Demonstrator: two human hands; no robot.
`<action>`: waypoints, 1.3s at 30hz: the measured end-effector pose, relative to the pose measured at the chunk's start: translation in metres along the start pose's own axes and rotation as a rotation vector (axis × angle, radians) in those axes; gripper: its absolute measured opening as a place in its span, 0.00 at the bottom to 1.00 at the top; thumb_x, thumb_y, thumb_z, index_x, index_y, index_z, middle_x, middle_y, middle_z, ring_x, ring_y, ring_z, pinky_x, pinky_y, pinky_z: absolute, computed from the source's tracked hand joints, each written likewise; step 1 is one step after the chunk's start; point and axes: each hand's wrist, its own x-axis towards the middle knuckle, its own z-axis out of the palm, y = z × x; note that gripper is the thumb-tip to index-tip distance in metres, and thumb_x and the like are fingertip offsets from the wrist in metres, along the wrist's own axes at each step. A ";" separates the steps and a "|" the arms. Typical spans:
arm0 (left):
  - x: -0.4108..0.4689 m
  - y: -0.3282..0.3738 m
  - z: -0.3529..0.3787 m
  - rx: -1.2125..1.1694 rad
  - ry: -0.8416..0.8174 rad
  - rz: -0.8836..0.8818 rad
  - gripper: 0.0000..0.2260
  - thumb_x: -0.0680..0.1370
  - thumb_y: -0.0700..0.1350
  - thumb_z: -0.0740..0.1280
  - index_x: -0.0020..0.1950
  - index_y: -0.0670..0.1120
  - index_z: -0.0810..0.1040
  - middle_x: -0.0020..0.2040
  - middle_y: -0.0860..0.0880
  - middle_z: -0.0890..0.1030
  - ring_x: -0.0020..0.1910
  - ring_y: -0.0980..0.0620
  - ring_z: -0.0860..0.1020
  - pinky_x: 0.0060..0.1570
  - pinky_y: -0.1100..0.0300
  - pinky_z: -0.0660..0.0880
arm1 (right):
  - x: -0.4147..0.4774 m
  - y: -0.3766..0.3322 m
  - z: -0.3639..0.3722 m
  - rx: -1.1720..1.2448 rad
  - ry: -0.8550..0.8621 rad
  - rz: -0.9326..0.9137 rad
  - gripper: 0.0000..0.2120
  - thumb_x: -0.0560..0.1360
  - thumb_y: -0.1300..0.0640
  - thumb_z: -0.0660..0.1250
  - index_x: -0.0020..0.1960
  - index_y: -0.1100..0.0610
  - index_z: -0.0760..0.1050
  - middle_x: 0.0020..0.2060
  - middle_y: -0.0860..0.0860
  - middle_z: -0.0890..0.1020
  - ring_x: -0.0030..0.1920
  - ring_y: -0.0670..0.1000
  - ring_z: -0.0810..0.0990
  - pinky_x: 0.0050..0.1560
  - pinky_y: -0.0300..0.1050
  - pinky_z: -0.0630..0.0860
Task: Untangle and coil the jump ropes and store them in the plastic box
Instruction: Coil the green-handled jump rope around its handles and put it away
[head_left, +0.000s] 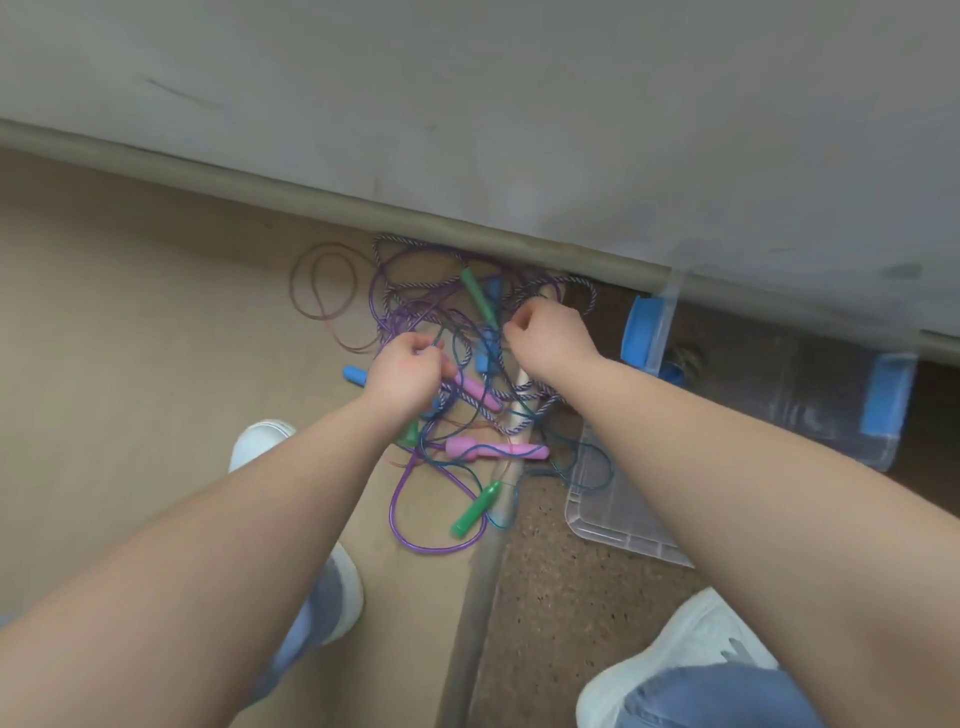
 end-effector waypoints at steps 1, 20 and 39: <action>0.005 0.000 -0.001 -0.028 -0.011 -0.019 0.09 0.79 0.41 0.57 0.50 0.49 0.76 0.43 0.51 0.84 0.32 0.52 0.72 0.36 0.59 0.70 | 0.011 -0.003 0.006 0.002 0.006 0.006 0.12 0.78 0.51 0.64 0.55 0.57 0.80 0.54 0.58 0.83 0.56 0.61 0.80 0.51 0.46 0.74; 0.015 0.002 -0.007 -0.218 -0.039 -0.002 0.22 0.75 0.30 0.56 0.62 0.50 0.74 0.51 0.51 0.79 0.37 0.56 0.75 0.35 0.60 0.71 | 0.050 -0.001 0.018 0.393 -0.071 0.134 0.03 0.70 0.59 0.68 0.40 0.53 0.75 0.40 0.58 0.83 0.42 0.60 0.85 0.37 0.50 0.78; -0.138 0.099 -0.038 0.184 -0.055 0.528 0.09 0.79 0.54 0.68 0.51 0.51 0.84 0.35 0.57 0.81 0.32 0.60 0.76 0.38 0.61 0.76 | -0.125 -0.050 -0.148 0.509 0.172 -0.111 0.20 0.69 0.37 0.65 0.46 0.53 0.79 0.40 0.53 0.85 0.43 0.57 0.85 0.49 0.61 0.82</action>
